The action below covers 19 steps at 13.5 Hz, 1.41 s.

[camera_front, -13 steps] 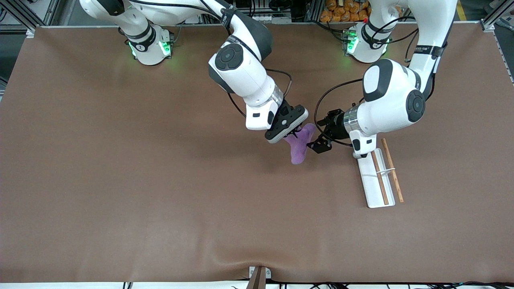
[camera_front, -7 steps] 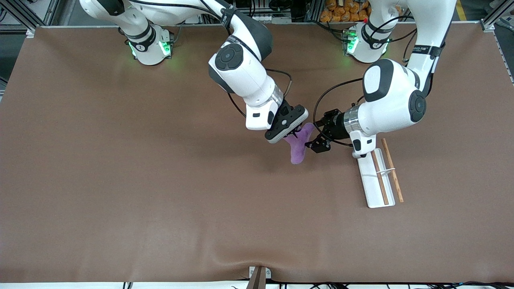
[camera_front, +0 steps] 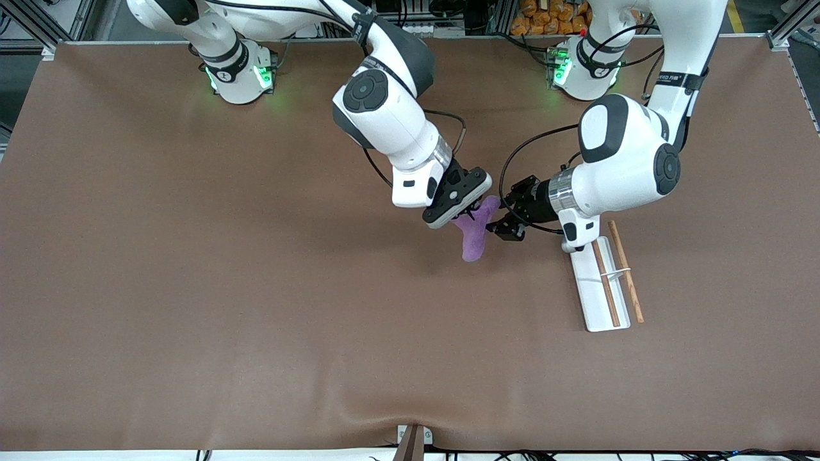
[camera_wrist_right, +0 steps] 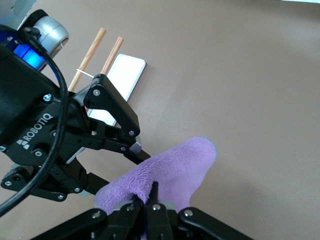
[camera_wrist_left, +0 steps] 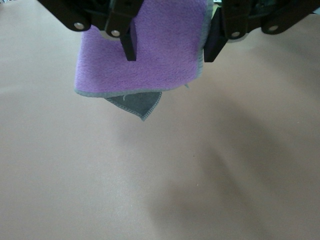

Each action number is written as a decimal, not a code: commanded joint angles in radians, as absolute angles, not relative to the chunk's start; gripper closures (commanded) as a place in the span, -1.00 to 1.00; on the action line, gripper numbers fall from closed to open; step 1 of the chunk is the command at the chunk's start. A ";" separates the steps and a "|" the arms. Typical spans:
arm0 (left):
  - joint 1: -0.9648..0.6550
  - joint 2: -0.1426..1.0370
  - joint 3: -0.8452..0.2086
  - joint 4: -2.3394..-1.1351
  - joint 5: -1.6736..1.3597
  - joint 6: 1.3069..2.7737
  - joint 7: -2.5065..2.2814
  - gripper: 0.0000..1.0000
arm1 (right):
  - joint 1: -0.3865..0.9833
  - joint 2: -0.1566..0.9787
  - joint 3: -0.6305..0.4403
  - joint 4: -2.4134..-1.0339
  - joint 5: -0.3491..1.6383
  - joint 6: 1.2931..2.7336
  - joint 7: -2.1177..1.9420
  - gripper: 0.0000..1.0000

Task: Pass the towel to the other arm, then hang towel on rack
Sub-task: 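Close the left gripper on the towel's hanging corner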

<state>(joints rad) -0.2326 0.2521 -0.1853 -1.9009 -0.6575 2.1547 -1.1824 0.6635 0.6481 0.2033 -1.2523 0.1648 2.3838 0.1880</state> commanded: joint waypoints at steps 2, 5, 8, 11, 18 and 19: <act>-0.236 0.241 -0.189 -1.904 -0.692 2.169 -1.184 -0.05 | 0.670 0.657 0.202 -1.232 0.183 2.378 0.201 1.00; -0.236 0.248 -0.187 -1.893 -0.692 2.169 -1.180 0.78 | 0.670 0.657 0.202 -1.232 0.183 2.378 0.201 1.00; -0.235 0.250 -0.187 -1.882 -0.692 2.169 -1.180 1.00 | 0.670 0.658 0.202 -1.232 0.183 2.378 0.201 1.00; -0.223 0.239 -0.187 -1.858 -0.677 2.166 -1.174 1.00 | 0.670 0.658 0.201 -1.232 0.183 2.378 0.201 1.00; -0.161 0.219 -0.173 -1.706 -0.517 2.079 -1.053 1.00 | 0.667 0.657 0.199 -1.232 0.181 2.378 0.199 0.04; -0.157 0.218 -0.172 -1.686 -0.474 2.051 -1.026 1.00 | 0.664 0.657 0.199 -1.233 0.181 2.379 0.190 -0.99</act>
<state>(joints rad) -0.1618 0.2263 -0.1708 -1.7306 -0.5445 2.1061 -1.0589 0.6635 0.6484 0.2024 -1.2523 0.1648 2.3845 0.1885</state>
